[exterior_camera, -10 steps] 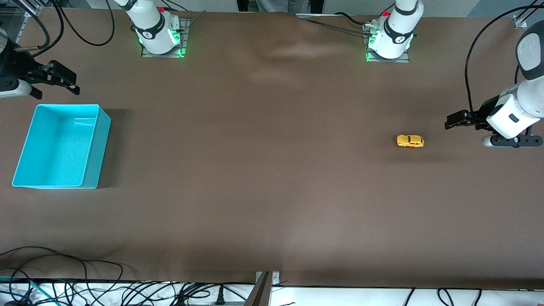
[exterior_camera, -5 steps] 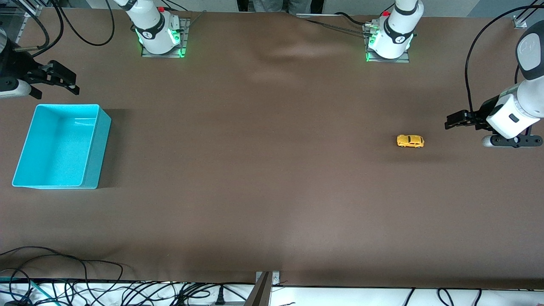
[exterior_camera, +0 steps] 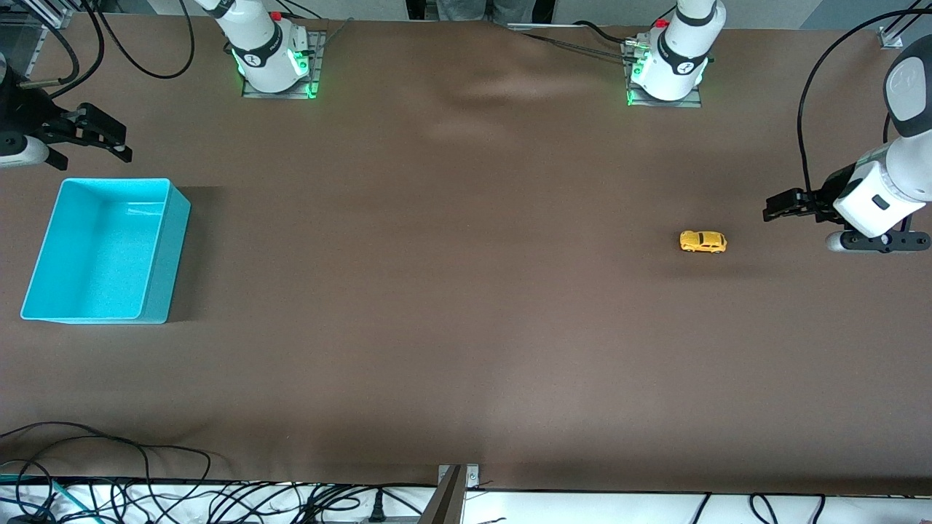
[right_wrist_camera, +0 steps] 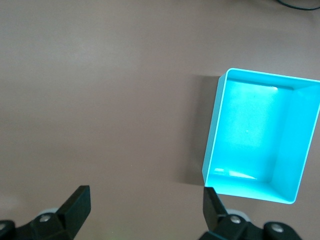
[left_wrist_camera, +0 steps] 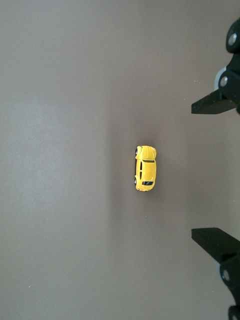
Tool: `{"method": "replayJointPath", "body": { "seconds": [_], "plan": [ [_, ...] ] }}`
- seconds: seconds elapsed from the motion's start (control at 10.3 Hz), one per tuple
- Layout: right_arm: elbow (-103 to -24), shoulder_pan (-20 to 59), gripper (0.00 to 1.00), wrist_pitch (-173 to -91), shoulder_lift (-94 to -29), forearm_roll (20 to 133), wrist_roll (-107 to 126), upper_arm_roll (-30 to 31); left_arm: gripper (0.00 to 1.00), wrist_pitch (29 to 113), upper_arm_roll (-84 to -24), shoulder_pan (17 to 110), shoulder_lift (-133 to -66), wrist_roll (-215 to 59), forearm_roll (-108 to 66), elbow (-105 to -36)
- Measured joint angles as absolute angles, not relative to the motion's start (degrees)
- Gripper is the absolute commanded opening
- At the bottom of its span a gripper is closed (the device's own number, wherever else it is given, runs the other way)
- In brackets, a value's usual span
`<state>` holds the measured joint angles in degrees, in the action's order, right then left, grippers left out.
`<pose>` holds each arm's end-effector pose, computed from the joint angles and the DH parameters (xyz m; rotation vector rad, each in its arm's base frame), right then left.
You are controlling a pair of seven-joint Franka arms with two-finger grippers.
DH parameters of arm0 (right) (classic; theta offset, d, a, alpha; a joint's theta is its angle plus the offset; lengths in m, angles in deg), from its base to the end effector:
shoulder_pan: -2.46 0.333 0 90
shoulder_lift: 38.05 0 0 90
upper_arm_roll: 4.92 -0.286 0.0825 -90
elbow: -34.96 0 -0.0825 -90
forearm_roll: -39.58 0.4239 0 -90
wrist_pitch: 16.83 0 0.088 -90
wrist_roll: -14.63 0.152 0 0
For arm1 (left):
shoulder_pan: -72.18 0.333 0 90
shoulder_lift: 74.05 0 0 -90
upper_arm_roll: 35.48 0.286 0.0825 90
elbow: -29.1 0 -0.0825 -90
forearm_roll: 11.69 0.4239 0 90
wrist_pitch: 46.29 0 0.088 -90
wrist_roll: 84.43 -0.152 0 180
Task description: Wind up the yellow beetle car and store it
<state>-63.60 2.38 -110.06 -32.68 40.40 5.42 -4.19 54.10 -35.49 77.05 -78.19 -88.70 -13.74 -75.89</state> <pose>0.5713 -0.0062 0.5323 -3.1179 -0.2278 -0.0032 0.5926 0.0456 0.3878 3.0862 0.0300 -0.2308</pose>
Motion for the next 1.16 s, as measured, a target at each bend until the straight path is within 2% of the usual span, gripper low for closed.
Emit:
{"method": "replayJointPath", "body": {
  "seconds": [0.87,1.16],
  "plan": [
    [-63.60,2.38,1.00,-110.02,-32.71,40.40,5.31,-4.17,1.00,53.59,-35.44,77.99,-78.19,-88.14,-13.74,-75.72],
    [-63.60,2.37,1.00,-110.01,-32.72,40.40,5.12,-3.79,1.00,52.31,-35.43,78.09,-78.21,-74.86,-13.75,-75.83]
  ]
}}
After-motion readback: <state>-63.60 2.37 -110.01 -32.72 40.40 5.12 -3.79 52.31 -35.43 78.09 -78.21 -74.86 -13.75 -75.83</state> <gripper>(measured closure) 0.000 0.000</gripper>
